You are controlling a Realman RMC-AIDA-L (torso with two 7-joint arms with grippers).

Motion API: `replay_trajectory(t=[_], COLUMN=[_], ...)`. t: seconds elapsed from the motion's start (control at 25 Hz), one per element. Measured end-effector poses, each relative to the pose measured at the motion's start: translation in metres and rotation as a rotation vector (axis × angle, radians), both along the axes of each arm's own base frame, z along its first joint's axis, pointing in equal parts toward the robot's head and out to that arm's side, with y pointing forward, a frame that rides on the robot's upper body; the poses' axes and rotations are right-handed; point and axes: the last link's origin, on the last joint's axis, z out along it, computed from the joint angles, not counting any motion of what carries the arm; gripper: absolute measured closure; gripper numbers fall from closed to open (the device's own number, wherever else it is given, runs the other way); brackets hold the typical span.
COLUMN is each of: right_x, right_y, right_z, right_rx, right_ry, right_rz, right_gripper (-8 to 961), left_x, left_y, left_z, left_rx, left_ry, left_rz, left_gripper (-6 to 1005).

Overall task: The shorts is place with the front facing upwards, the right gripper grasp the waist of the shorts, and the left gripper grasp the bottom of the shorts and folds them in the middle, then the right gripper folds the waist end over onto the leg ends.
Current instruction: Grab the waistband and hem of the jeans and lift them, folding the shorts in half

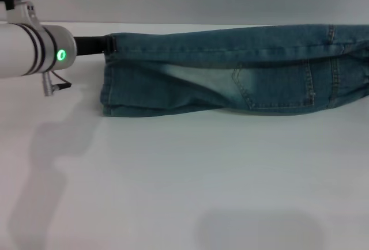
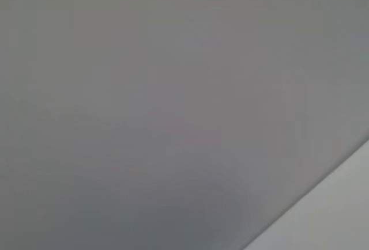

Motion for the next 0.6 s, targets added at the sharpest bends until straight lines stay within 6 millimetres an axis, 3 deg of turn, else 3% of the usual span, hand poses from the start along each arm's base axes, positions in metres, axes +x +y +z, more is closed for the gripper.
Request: replay_trajectory(t=[0.2, 0.44, 0.52, 0.6], right_x=[0.011, 0.011, 0.011, 0.013], right_y=[0.022, 0.025, 0.017, 0.007], right_z=[0.000, 0.016, 0.014, 0.009], right_rx=[0.026, 0.074, 0.076, 0.078], right_ry=[-0.139, -0.238, -0.234, -0.234], right_rz=[-0.021, 0.021, 0.037, 0.042], right_gripper=[884, 803, 672, 585], left_x=[-0.009, -0.010, -0.008, -0.007], left_y=[0.020, 0.028, 0.028, 0.027], left_z=[-0.014, -0.008, -0.007, -0.004], left_rx=[0.066, 0.084, 0.065, 0.053], left_ry=[-0.072, -0.081, -0.079, -0.077], left_rz=[0.015, 0.018, 0.022, 0.018], left_gripper=[805, 797, 795, 701])
